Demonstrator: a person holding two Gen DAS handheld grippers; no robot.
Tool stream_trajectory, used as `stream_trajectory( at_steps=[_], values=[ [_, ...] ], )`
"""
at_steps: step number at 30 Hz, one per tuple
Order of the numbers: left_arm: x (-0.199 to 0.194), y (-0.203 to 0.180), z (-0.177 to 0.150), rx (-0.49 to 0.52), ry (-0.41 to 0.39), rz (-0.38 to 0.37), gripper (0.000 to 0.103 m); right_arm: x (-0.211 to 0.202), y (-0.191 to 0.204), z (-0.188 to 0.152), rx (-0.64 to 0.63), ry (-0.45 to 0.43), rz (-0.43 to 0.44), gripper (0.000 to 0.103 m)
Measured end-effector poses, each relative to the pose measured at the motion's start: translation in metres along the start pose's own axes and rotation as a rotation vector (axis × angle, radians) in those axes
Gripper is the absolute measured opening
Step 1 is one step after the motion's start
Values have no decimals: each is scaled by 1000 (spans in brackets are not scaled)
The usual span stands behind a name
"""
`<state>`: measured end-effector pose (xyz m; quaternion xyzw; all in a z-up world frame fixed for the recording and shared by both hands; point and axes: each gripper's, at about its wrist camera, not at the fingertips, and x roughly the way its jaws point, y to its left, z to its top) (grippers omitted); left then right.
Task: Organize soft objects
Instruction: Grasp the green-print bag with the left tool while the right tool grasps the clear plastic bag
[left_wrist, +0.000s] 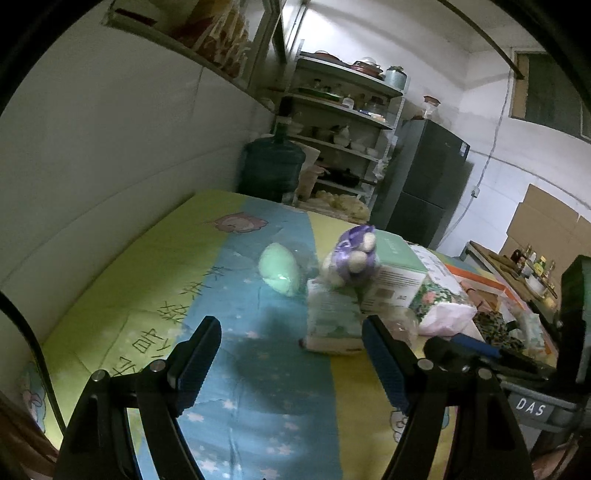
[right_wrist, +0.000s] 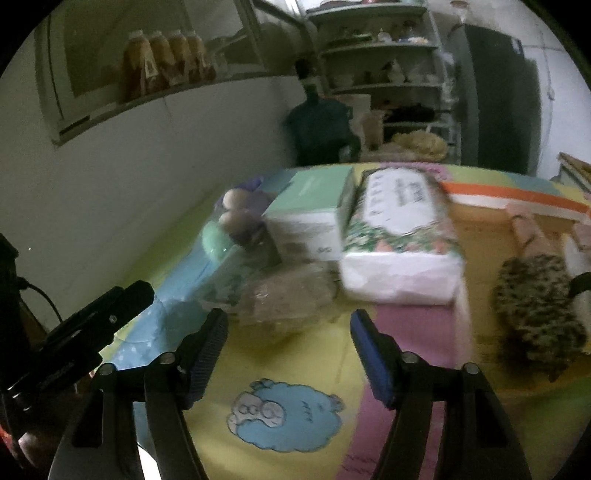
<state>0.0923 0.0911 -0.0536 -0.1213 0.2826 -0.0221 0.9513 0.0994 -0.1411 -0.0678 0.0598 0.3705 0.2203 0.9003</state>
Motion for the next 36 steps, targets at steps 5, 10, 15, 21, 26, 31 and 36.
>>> stream_trajectory(
  at_steps=[5, 10, 15, 21, 26, 31, 36],
  values=[
    [3, 13, 0, -16, 3, -4, 78, 16, 1, 4, 23, 20, 0, 76],
    [8, 21, 2, -22, 9, -11, 78, 29, -5, 8, 65, 38, 6, 76],
    [14, 24, 3, -25, 16, -18, 78, 38, -7, 11, 80, 56, 1, 76],
    [20, 28, 4, -27, 27, -24, 78, 49, -9, 12, 91, 79, -9, 76],
    [25, 30, 4, -26, 39, -31, 78, 54, -13, 13, 107, 81, 0, 76],
    [31, 27, 4, -22, 55, -46, 78, 55, -16, 16, 112, 83, 4, 65],
    [36, 20, 4, -9, 72, -69, 78, 51, -18, 14, 113, 83, 21, 64]
  ],
)
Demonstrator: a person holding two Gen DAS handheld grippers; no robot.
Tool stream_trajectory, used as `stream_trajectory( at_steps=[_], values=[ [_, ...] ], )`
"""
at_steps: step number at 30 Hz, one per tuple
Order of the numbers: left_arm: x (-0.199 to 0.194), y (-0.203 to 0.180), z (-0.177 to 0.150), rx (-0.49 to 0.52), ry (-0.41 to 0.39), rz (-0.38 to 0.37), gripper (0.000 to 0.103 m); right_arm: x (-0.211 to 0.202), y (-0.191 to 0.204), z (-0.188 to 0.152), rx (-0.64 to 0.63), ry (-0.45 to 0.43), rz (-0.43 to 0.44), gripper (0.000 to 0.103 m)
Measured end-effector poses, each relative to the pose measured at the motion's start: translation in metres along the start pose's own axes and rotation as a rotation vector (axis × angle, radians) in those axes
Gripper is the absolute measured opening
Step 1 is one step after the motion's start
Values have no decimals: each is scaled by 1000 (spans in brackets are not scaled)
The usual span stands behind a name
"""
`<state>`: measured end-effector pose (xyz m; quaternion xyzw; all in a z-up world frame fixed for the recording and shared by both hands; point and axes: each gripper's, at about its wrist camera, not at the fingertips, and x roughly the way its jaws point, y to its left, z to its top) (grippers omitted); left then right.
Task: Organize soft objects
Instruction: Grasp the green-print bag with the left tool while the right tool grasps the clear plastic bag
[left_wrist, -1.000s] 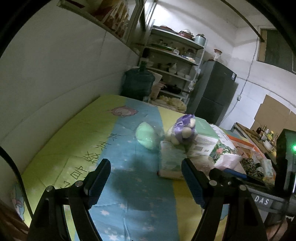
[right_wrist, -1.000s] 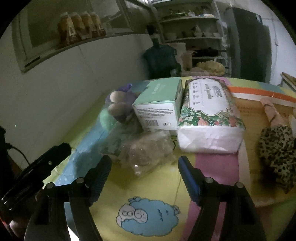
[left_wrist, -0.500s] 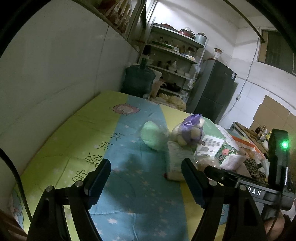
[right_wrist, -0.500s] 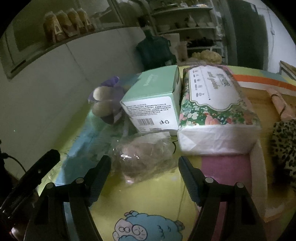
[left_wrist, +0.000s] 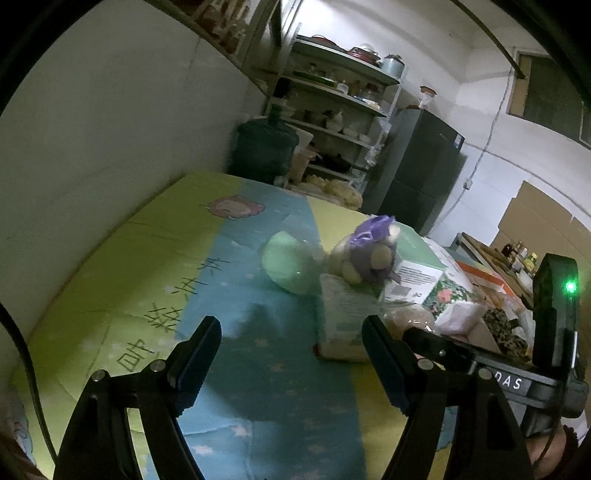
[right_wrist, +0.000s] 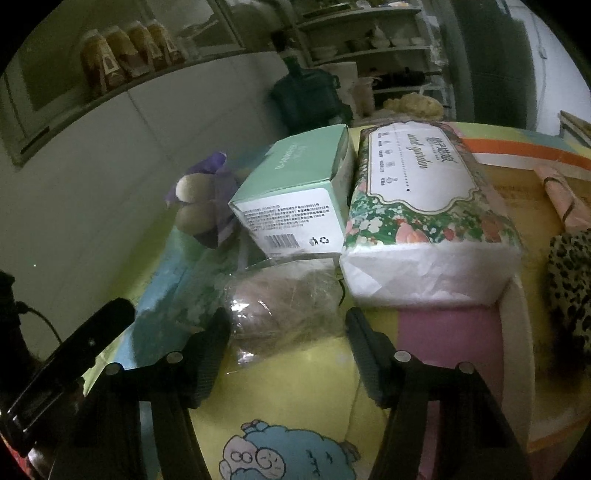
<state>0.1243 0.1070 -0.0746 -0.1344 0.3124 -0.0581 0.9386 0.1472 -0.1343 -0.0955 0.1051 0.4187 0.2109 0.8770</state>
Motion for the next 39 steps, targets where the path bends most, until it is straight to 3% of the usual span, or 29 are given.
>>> stream_trajectory(
  at_steps=[9, 16, 23, 25, 28, 39],
  values=[
    [20, -31, 5, 74, 54, -58, 78, -42, -9, -11, 1, -58, 41, 64],
    [53, -53, 1, 148, 146, 38, 78, -63, -15, -18, -3, -95, 28, 64],
    [64, -50, -2, 123, 190, 76, 78, -66, -19, -21, 8, -101, 46, 64],
    [62, -48, -3, 104, 182, 77, 74, -70, -22, -23, 9, -104, 48, 64],
    [57, -45, -5, 87, 176, 40, 53, -73, -26, -26, 13, -110, 50, 64],
    [30, -47, -16, 79, 157, 15, 47, -86, -25, -32, 9, -125, 60, 64]
  ],
)
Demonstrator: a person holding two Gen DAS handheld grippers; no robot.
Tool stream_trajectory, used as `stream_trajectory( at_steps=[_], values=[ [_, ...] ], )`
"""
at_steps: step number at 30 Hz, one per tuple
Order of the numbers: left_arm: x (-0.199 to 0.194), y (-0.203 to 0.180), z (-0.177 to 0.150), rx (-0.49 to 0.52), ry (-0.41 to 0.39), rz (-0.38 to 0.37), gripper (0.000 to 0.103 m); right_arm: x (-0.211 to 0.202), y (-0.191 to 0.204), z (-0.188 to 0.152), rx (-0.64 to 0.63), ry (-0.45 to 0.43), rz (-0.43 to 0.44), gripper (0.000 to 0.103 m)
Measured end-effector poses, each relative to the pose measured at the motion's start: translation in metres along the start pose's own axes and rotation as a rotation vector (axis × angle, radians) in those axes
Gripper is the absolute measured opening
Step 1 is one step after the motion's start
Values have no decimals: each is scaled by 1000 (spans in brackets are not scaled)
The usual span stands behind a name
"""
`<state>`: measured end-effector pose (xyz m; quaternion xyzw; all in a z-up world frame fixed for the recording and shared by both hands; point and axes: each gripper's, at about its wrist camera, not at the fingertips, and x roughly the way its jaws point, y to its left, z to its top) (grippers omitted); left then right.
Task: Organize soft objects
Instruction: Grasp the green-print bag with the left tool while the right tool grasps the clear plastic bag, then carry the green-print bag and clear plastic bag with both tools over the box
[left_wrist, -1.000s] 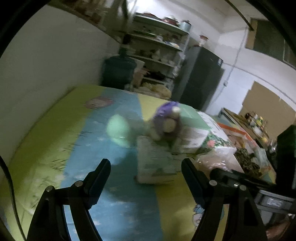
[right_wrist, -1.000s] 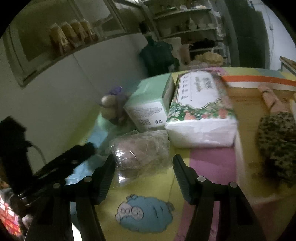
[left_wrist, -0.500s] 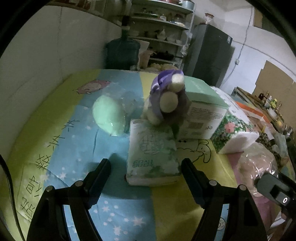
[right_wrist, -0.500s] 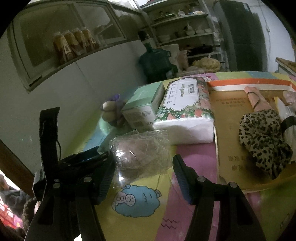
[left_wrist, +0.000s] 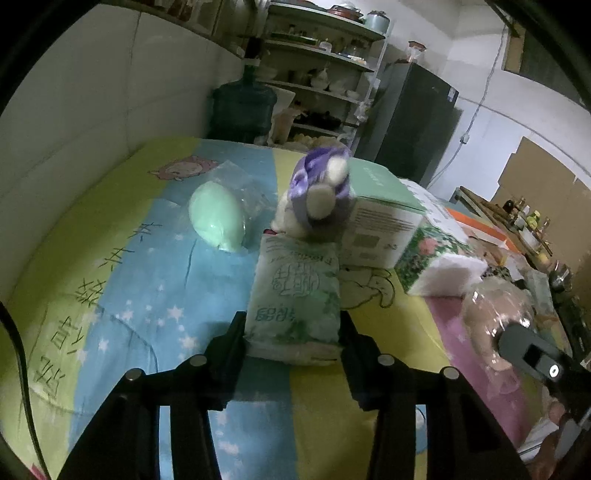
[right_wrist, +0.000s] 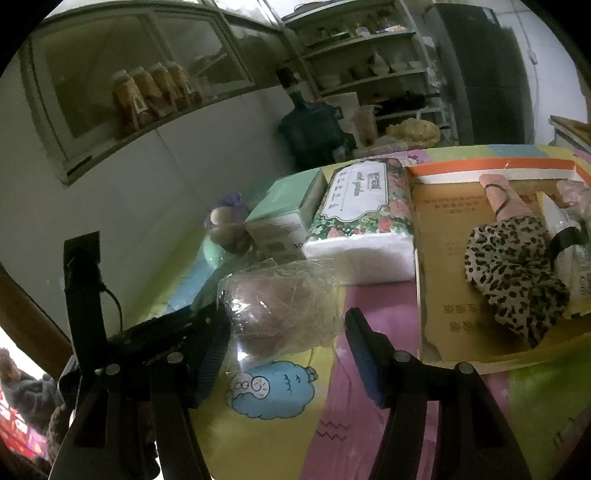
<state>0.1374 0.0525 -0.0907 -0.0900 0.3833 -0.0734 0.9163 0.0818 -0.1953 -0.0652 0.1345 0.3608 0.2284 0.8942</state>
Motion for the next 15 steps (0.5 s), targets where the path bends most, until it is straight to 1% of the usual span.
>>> stream_trajectory(
  at_steps=[9, 15],
  values=[
    [-40, -11, -11, 15, -62, -9, 46, -14, 8, -5, -18, -18, 10, 64],
    [-62, -21, -6, 49, -113, -23, 46, -26, 12, -5, -29, -39, 9, 64]
  ],
)
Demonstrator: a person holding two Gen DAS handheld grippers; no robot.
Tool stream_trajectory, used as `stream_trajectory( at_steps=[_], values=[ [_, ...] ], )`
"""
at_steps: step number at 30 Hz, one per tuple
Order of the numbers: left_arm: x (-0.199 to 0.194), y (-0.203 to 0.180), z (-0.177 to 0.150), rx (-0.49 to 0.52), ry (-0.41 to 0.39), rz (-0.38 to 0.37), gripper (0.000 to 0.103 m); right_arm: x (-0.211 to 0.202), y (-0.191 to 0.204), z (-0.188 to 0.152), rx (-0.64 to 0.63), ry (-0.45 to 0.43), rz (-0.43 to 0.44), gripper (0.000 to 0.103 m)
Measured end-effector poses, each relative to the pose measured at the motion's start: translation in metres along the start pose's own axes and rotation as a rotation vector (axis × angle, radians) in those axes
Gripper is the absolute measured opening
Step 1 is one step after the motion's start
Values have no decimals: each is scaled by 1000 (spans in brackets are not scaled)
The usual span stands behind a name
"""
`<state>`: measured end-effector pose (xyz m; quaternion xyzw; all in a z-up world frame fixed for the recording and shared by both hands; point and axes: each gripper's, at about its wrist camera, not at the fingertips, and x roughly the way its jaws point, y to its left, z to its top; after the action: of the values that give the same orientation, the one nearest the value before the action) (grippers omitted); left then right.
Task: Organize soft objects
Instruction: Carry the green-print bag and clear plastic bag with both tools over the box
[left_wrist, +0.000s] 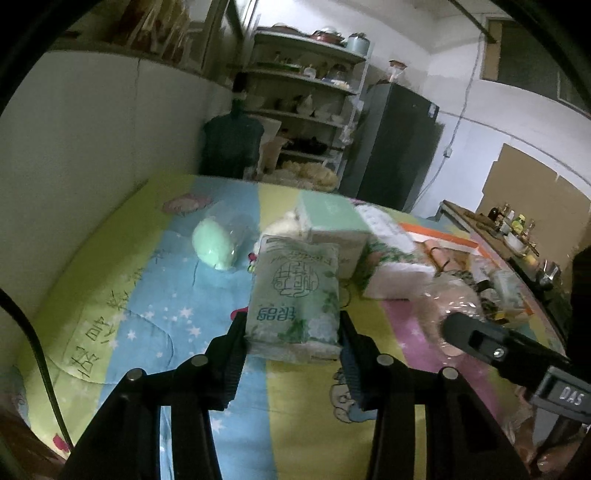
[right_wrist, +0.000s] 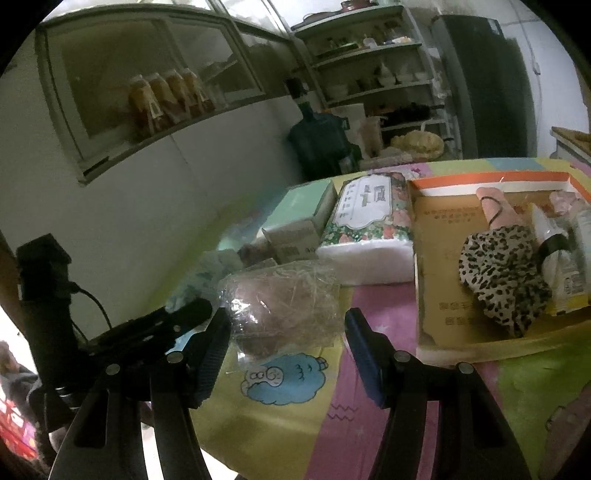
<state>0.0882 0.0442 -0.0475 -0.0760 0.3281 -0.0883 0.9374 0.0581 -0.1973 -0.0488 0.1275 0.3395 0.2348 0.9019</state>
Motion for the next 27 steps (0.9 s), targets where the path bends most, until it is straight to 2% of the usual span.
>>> stream_trajectory(
  at_steps=[10, 27],
  values=[
    [-12, -34, 12, 56, -49, -58, 46, -26, -9, 6, -7, -55, -45, 64],
    [14, -115, 34, 168, -45, -185, 46, -64, -66, 29, 35, -153, -155, 64]
  ],
)
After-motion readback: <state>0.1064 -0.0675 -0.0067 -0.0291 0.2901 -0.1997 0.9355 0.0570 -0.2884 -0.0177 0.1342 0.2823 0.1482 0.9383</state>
